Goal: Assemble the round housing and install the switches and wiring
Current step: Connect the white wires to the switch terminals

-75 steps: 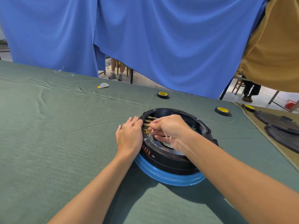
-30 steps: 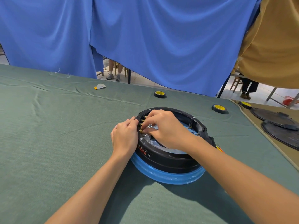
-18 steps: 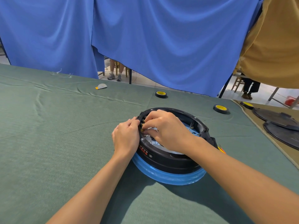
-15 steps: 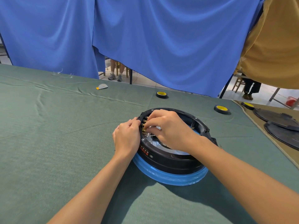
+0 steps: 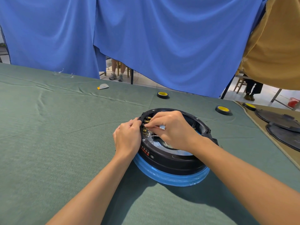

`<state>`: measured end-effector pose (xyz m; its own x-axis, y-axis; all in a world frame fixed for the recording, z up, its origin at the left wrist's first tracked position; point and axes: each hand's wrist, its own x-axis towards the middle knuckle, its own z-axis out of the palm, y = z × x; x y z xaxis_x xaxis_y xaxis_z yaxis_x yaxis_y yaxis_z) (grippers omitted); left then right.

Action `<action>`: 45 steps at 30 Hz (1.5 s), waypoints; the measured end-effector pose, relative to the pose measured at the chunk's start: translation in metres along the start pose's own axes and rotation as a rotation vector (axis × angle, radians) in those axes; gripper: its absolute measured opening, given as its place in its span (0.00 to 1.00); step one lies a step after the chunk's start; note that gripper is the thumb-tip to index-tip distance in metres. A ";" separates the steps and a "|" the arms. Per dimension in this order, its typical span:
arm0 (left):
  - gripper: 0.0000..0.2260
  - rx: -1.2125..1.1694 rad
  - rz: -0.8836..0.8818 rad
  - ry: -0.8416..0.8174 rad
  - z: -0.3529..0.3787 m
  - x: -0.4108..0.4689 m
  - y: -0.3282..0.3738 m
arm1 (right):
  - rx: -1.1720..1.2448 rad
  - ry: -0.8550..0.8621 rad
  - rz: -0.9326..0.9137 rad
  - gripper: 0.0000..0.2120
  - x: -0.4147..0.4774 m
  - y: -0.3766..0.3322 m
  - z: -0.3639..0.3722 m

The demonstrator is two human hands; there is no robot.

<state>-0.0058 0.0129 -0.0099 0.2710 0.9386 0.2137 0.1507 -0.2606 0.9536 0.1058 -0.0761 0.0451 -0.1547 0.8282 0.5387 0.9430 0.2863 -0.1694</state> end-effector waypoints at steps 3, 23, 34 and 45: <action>0.21 0.014 -0.014 0.023 0.001 0.001 -0.002 | -0.021 -0.005 0.006 0.07 0.000 -0.001 0.001; 0.22 0.020 -0.036 0.033 0.002 0.001 -0.001 | -0.114 -0.029 0.012 0.07 -0.003 -0.003 0.002; 0.14 0.038 -0.042 0.007 0.002 0.000 0.000 | -0.065 -0.039 0.037 0.05 -0.002 -0.007 0.002; 0.18 0.122 -0.067 -0.082 0.002 0.002 0.002 | -0.090 -0.056 0.023 0.04 -0.002 -0.005 0.007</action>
<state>-0.0031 0.0134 -0.0077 0.3324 0.9345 0.1276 0.2837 -0.2281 0.9314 0.0991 -0.0753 0.0391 -0.1465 0.8604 0.4881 0.9687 0.2247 -0.1052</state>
